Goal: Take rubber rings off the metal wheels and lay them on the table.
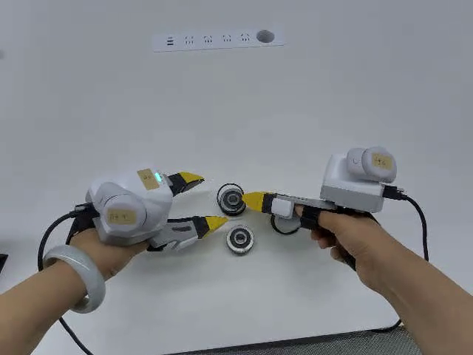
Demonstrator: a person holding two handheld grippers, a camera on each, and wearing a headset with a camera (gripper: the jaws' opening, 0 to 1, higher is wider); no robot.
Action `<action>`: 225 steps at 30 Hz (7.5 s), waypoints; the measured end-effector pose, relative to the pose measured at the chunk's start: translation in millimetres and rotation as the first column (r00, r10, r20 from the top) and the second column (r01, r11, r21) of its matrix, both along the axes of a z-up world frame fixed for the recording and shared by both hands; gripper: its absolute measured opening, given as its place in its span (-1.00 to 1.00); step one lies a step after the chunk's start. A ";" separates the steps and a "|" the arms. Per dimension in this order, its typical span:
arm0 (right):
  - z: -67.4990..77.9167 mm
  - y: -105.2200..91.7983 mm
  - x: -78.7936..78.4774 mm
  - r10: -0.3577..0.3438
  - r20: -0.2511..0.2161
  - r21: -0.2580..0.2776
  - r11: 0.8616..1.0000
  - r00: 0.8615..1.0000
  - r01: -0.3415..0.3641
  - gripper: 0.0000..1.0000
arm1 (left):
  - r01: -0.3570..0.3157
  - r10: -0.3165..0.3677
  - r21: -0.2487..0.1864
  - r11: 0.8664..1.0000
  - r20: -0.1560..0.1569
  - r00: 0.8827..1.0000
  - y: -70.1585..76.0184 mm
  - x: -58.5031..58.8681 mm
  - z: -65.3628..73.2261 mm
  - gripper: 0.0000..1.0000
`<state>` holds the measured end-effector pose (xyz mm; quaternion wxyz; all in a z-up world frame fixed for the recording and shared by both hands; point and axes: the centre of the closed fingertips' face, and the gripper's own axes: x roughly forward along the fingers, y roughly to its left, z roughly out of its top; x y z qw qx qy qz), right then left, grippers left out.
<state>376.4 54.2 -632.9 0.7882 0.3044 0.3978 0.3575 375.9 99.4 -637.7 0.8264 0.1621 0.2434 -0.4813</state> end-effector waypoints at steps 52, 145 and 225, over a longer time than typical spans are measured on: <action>-23.1 -86.3 -30.7 -0.083 -0.003 -0.183 0.980 0.997 0.081 -0.78 | -0.045 0.044 -0.008 0.999 -0.018 0.999 16.1 -10.2 4.0 0.09; -23.8 -0.6 8.8 0.024 0.010 -0.088 0.996 1.000 -0.023 -0.60 | 0.044 -0.042 0.045 0.998 -0.046 0.998 -33.9 7.9 -16.0 -0.72; -17.8 1.3 4.2 0.015 -0.028 -0.043 0.999 0.999 -0.016 -0.96 | 0.036 -0.034 0.042 0.998 -0.045 0.998 -34.0 7.0 -15.1 -0.73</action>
